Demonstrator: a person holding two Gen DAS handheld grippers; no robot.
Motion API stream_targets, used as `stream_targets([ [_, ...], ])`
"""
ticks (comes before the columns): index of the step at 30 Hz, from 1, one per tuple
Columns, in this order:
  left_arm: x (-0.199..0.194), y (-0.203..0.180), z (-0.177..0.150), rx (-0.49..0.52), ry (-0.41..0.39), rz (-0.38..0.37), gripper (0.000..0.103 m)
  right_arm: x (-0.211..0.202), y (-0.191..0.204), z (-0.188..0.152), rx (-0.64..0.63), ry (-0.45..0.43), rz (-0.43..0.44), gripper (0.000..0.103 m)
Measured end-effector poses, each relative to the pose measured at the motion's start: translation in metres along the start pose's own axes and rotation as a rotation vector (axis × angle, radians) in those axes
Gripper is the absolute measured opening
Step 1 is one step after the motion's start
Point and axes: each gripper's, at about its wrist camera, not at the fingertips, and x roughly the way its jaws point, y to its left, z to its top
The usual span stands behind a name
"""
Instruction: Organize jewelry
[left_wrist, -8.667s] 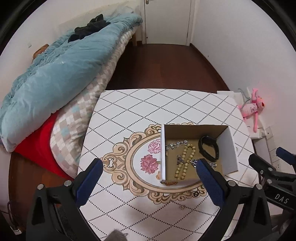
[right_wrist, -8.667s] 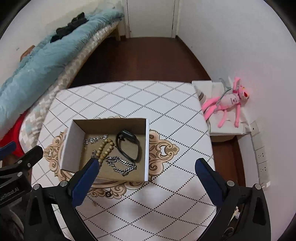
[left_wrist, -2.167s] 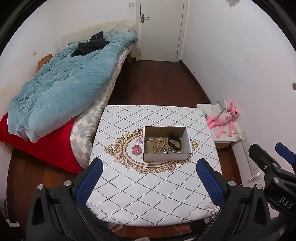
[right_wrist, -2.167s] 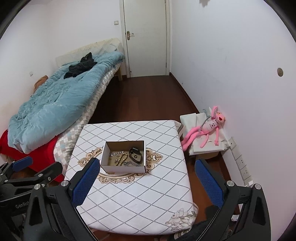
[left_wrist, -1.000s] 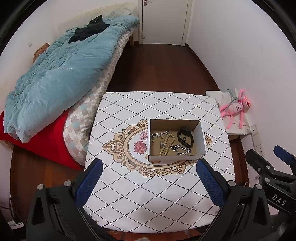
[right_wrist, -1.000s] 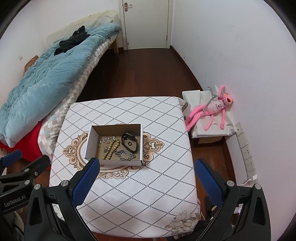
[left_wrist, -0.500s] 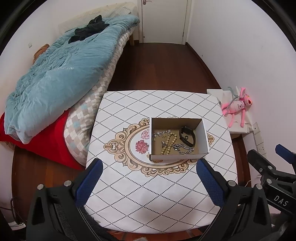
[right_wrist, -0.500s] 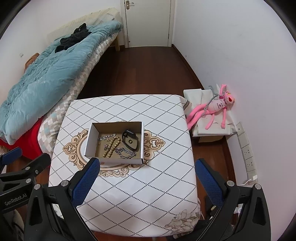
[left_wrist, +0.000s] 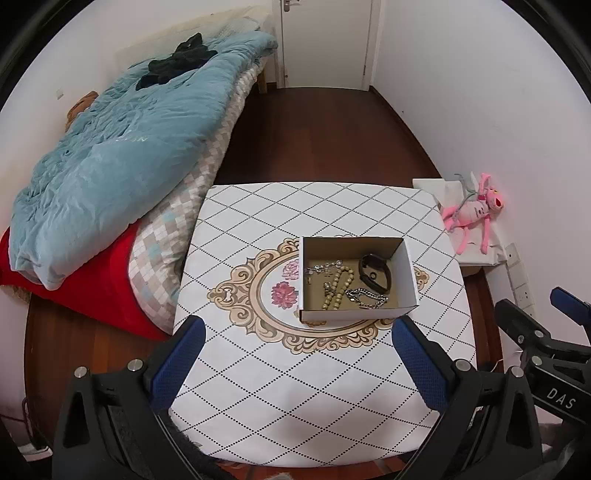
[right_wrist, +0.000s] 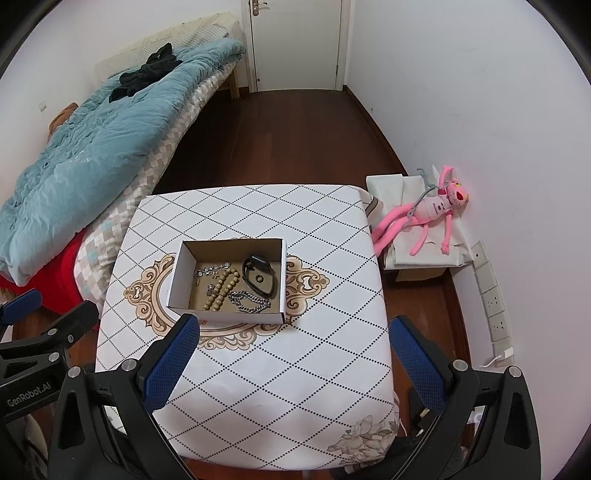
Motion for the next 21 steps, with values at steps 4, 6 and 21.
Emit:
stream_targets([
  [4,-0.001,-0.0008,-0.0006,0.002,0.0,-0.001,0.103,0.0005,0.0027,-0.0015,-0.002,0.002,0.006,0.103],
  [6,-0.0009,-0.0012,-0.0009,0.004,0.001,-0.001,0.103,0.0009,0.0035,-0.0024,-0.003,0.003,0.005,0.103],
  [21,-0.0011,-0.005,-0.0016,0.01,0.0,-0.009,0.103,0.0011,0.0023,-0.0044,-0.004,0.007,0.0,0.103],
])
